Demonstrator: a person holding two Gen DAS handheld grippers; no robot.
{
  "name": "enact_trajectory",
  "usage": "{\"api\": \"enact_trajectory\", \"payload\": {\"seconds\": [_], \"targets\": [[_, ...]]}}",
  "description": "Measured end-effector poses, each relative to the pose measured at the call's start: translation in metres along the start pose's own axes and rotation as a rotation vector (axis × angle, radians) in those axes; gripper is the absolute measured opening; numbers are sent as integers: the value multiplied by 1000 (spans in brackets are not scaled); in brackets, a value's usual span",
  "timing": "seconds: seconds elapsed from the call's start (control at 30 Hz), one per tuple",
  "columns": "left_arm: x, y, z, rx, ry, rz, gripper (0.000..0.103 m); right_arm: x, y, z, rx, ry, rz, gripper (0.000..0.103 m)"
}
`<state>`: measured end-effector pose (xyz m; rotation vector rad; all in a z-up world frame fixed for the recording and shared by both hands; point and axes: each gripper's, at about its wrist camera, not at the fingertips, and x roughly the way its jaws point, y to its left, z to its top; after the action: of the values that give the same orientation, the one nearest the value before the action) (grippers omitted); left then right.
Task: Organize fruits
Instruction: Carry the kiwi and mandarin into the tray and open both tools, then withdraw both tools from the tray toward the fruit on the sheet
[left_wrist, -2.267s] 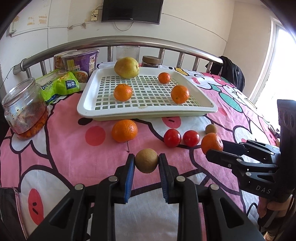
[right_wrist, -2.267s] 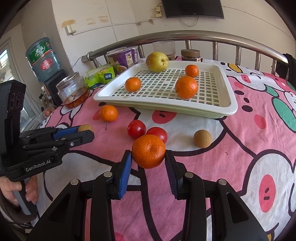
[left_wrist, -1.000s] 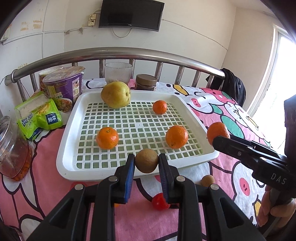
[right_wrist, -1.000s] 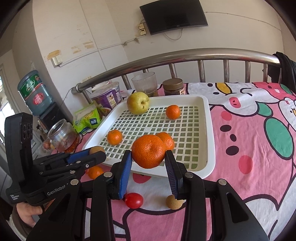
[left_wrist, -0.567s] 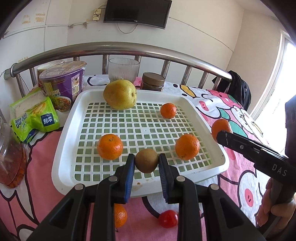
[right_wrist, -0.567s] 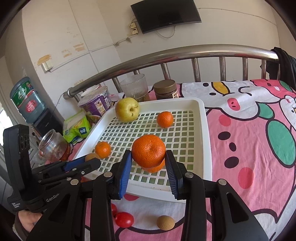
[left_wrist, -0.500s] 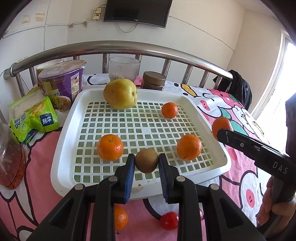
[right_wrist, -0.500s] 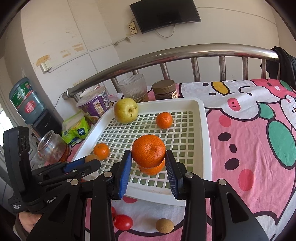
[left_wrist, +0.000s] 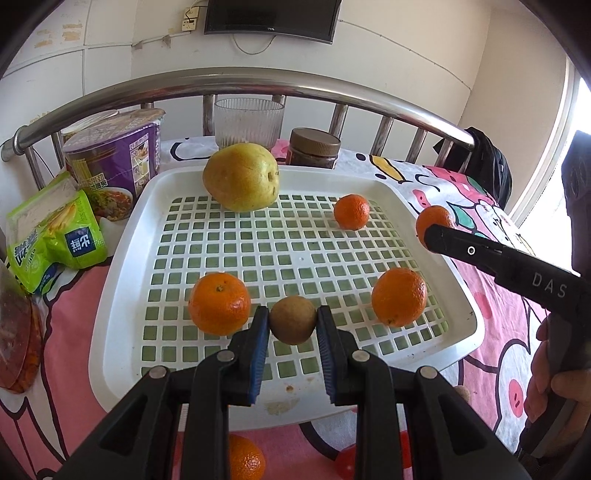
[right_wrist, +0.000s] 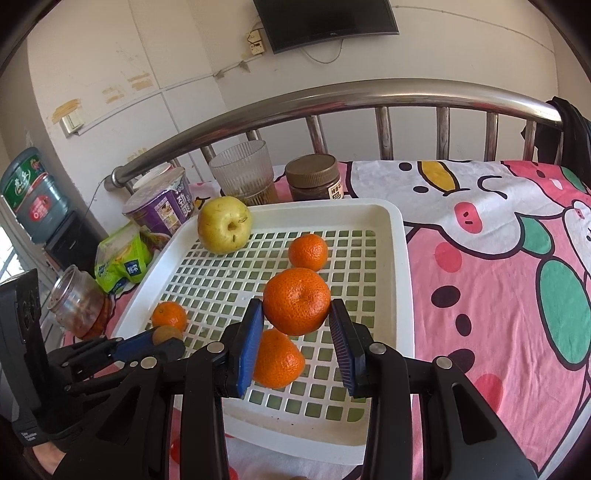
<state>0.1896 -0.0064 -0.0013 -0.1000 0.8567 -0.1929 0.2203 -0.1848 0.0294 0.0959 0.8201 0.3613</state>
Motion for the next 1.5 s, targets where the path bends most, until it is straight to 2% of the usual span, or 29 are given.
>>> {"api": "enact_trajectory", "payload": {"seconds": [0.47, 0.8, 0.83, 0.9, 0.97, 1.07, 1.1, 1.13, 1.27, 1.4, 1.5], "targets": [[24, 1, -3, 14, 56, 18, 28, 40, -12, -1, 5, 94, -49, 35], [26, 2, -3, 5, 54, 23, 28, 50, -16, -4, 15, 119, -57, 35], [26, 3, -2, 3, 56, 24, 32, 50, -16, -4, 16, 119, -56, 36], [25, 3, -2, -6, 60, -8, 45, 49, -18, -4, 26, 118, -53, 37], [20, 1, -1, -7, 47, -31, 69, 46, -19, -3, 42, 112, -43, 47], [7, -5, -1, 23, -3, 0, 91, 28, -19, 1, 60, 57, -27, 71], [1, -6, -1, 28, -22, 4, 93, 18, -17, 2, 61, 28, -16, 81], [-4, -7, 0, 27, -34, -6, 95, 8, -15, 4, 58, -4, -5, 84], [-31, -4, 2, -1, -86, -40, 99, -30, -5, 7, 39, -101, 7, 89], [-66, 0, 0, -24, -165, -44, 103, -63, 5, 3, 29, -186, 21, 101], [-88, 3, -5, -38, -218, -41, 103, -85, 16, -3, 8, -228, 49, 101]]}}
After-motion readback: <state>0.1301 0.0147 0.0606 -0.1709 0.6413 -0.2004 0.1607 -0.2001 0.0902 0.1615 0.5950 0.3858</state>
